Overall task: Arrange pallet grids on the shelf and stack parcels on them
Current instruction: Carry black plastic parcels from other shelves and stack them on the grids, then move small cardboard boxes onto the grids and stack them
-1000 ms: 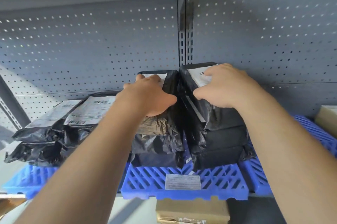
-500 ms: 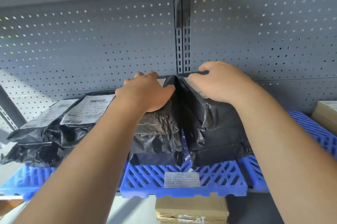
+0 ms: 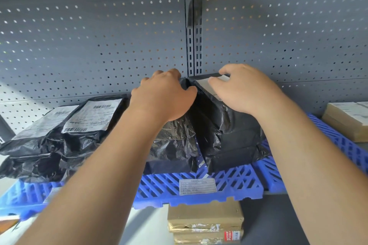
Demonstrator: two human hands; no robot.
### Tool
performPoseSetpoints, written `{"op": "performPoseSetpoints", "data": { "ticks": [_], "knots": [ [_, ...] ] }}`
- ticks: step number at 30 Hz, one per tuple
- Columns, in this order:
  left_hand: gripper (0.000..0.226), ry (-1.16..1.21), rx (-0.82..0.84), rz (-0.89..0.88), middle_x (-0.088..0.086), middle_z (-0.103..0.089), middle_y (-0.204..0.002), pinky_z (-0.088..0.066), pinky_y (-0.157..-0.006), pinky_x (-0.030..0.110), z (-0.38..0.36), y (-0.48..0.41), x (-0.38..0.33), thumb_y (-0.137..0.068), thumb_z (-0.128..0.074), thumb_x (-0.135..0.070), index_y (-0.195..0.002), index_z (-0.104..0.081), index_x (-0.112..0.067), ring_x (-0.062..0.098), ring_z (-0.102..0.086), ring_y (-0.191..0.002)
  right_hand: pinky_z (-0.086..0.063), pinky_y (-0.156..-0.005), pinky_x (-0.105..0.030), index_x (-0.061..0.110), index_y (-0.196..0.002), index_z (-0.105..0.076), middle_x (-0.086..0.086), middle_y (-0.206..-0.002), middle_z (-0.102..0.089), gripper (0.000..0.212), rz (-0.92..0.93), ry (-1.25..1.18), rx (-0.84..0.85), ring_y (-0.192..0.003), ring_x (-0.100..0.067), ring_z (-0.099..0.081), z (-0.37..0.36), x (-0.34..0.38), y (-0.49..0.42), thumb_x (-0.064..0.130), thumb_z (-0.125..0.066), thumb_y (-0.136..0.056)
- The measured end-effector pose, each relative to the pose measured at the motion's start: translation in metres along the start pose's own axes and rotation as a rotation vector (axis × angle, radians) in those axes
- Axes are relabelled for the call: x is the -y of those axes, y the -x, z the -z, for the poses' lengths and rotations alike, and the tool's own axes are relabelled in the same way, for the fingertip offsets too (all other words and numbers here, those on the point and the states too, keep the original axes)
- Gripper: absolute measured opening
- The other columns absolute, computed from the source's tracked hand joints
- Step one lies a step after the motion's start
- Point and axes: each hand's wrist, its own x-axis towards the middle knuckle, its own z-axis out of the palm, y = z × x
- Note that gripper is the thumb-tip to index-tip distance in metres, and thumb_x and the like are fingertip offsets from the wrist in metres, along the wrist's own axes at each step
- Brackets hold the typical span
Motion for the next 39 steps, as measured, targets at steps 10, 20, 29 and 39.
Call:
{"op": "performPoseSetpoints", "data": {
  "ticks": [10, 20, 29, 39],
  "knots": [
    [0.056, 0.107, -0.011, -0.182, 0.0, -0.054, -0.132, -0.048, -0.097, 0.053, -0.005, 0.025, -0.035, -0.09, -0.052, -0.057, -0.141, -0.049, -0.035, 0.032, -0.052, -0.12, -0.04, -0.104, -0.054, 0.031, -0.14, -0.05, -0.001, -0.144, -0.048, 0.052, -0.13, 0.027, -0.189, -0.129, -0.033, -0.046, 0.009, -0.024, 0.047, 0.057, -0.041, -0.096],
    [0.059, 0.175, -0.015, -0.362, 0.0, -0.054, -0.141, -0.044, -0.104, 0.052, -0.019, 0.061, -0.119, -0.09, -0.052, -0.061, -0.142, -0.049, -0.033, 0.032, -0.048, -0.13, -0.039, -0.105, -0.055, 0.029, -0.141, -0.048, -0.004, -0.146, -0.047, 0.055, -0.278, 0.056, -0.257, -0.13, -0.036, -0.045, 0.048, -0.096, 0.102, 0.061, -0.037, -0.097],
    [0.057, 0.216, 0.041, -0.502, 0.003, -0.055, -0.138, -0.042, -0.104, 0.049, -0.06, 0.118, -0.239, -0.09, -0.055, -0.055, -0.142, -0.049, -0.031, 0.034, -0.047, -0.128, -0.039, -0.103, -0.051, 0.028, -0.139, -0.049, -0.003, -0.147, -0.046, 0.051, -0.464, 0.097, -0.275, -0.13, -0.035, -0.043, 0.102, -0.197, 0.179, 0.057, -0.039, -0.098],
    [0.051, 0.299, 0.169, -0.664, 0.001, -0.057, -0.132, -0.047, -0.096, 0.046, -0.12, 0.183, -0.365, -0.09, -0.054, -0.047, -0.138, -0.051, -0.029, 0.031, -0.052, -0.12, -0.038, -0.103, -0.053, 0.03, -0.143, -0.044, 0.001, -0.147, -0.045, 0.054, -0.686, 0.145, -0.315, -0.132, -0.034, -0.042, 0.162, -0.307, 0.283, 0.06, -0.041, -0.097]
  ]
}}
